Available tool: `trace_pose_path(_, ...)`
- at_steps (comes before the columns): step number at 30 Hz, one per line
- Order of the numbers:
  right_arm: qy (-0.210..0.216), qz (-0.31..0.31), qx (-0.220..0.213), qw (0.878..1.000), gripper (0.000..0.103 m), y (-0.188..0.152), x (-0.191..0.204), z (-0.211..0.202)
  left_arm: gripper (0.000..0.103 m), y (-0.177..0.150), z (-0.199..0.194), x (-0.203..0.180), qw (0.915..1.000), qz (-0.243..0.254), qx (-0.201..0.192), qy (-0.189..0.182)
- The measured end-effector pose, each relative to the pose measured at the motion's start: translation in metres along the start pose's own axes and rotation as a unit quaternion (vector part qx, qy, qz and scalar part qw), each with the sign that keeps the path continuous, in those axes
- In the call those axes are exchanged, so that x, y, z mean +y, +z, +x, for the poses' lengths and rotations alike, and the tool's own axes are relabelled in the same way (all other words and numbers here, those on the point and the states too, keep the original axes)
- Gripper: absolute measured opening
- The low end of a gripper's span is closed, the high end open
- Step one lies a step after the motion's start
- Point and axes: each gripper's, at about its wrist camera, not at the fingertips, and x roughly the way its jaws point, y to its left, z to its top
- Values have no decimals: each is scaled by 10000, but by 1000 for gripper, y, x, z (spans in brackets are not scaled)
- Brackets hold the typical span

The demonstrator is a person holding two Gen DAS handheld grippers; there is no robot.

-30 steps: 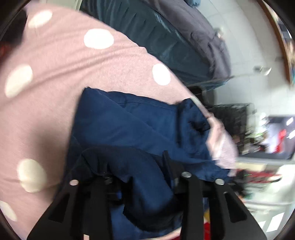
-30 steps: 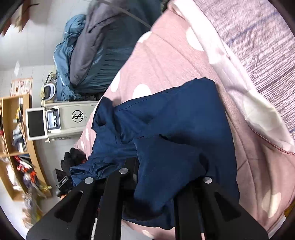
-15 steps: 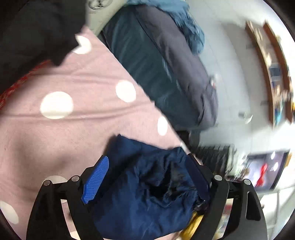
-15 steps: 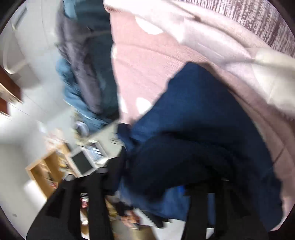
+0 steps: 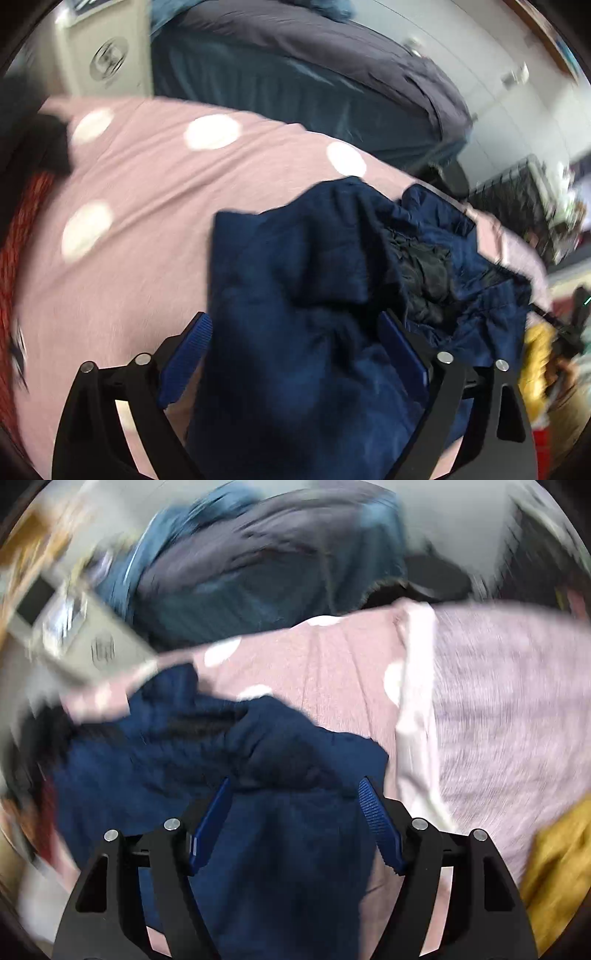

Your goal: Fold large clothes

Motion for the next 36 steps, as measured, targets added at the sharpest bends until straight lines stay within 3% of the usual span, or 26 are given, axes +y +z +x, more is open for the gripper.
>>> trace_pose_path(3, -558, -757, 187, 9954, 71, 1, 18, 27, 92, 15, 24, -24, 9956, 721, 54, 592)
trace_pose_path(4, -643, -858, 236, 9940, 70, 2, 20, 35, 88, 21, 28, -30, 9943, 865, 40, 621)
trace_pose_path(5, -648, -869, 293, 9937, 52, 7, 18, 43, 82, 26, 28, -33, 9938, 931, 22, 600)
trace_pose_path(6, -637, -805, 383, 9940, 31, 10, 14, 51, 66, 33, 32, -36, 9935, 986, 75, 568)
trace_pose_path(7, -542, -686, 470, 9951, 23, 13, 7, 53, 50, 40, 37, -38, 9932, 1006, 177, 554)
trace_pose_path(10, -447, -233, 463, 9977, 18, 28, -12, 56, 33, 57, 49, -30, 9931, 853, 314, 737)
trace_pose_path(12, -503, 75, 513, 9974, 18, 30, -26, 65, 32, 69, 57, -9, 9968, 175, 435, 647)
trace_pose_path(15, -498, 444, 722, 9952, 18, 27, -37, 87, 33, 75, 78, 25, 9919, -1055, 676, 231)
trace_pose_path(16, -585, 467, 764, 9943, 19, 25, -35, 95, 34, 76, 83, 29, 9904, -1184, 681, 221)
trace_pose_path(21, -676, 958, 787, 9900, 23, 26, -41, 108, 41, 82, 91, 14, 9932, -749, 644, 609)
trace_pose_path(25, -837, 514, 701, 9927, 28, 22, -33, 105, 54, 83, 85, 21, 9932, -968, 601, 245)
trace_pose_path(27, -807, 630, 647, 9926, 36, 22, -36, 100, 60, 81, 77, 23, 9928, -1063, 526, 136)
trace_pose_path(28, -738, 773, 633, 9923, 45, 22, -39, 97, 73, 81, 70, 23, 9926, -1100, 469, 208)
trace_pose_path(29, -609, 1003, 591, 9913, 50, 21, -43, 94, 78, 81, 60, 23, 9924, -1143, 349, 291)
trace_pose_path(31, -193, 1685, 401, 9847, 80, 19, -59, 82, 88, 77, 31, 28, 9910, -1320, -147, 149)
trace_pose_path(33, 63, 2322, 246, 9723, 81, 11, -78, 69, 90, 74, 5, 40, 9857, -1623, -430, -107)
trace_pose_path(36, 381, 2644, 236, 9634, 81, 0, -91, 55, 91, 66, -21, 59, 9796, -1920, -548, -212)
